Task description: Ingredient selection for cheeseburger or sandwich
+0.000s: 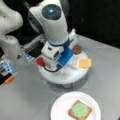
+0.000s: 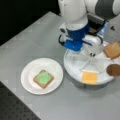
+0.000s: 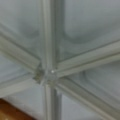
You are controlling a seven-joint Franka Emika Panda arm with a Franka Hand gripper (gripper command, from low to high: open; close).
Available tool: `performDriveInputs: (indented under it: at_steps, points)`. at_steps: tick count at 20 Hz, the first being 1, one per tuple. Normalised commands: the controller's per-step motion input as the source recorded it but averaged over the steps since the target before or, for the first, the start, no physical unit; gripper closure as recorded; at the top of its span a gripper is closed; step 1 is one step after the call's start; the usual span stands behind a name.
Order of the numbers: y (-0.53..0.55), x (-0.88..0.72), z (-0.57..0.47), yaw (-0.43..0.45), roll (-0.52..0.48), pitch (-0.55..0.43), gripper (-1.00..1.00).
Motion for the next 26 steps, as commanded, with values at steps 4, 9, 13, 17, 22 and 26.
performDriveInputs:
  at_steps: [4,9,13,17,22,26]
  points:
    - [0.23,-0.31,-0.15,0.018,-0.287,-0.214,-1.0]
    - [0.06,-0.33,-0.14,0.064,-0.218,-0.223,-1.0]
    - [-0.04,-0.34,-0.14,0.13,-0.176,-0.247,-1.0]
    - [-0.01,-0.39,-0.18,0.11,-0.156,-0.281,-1.0]
    - [0.02,-0.39,-0.18,0.101,-0.15,-0.301,-1.0]
    - [0.04,-0.34,-0.17,0.093,-0.125,-0.322,-1.0]
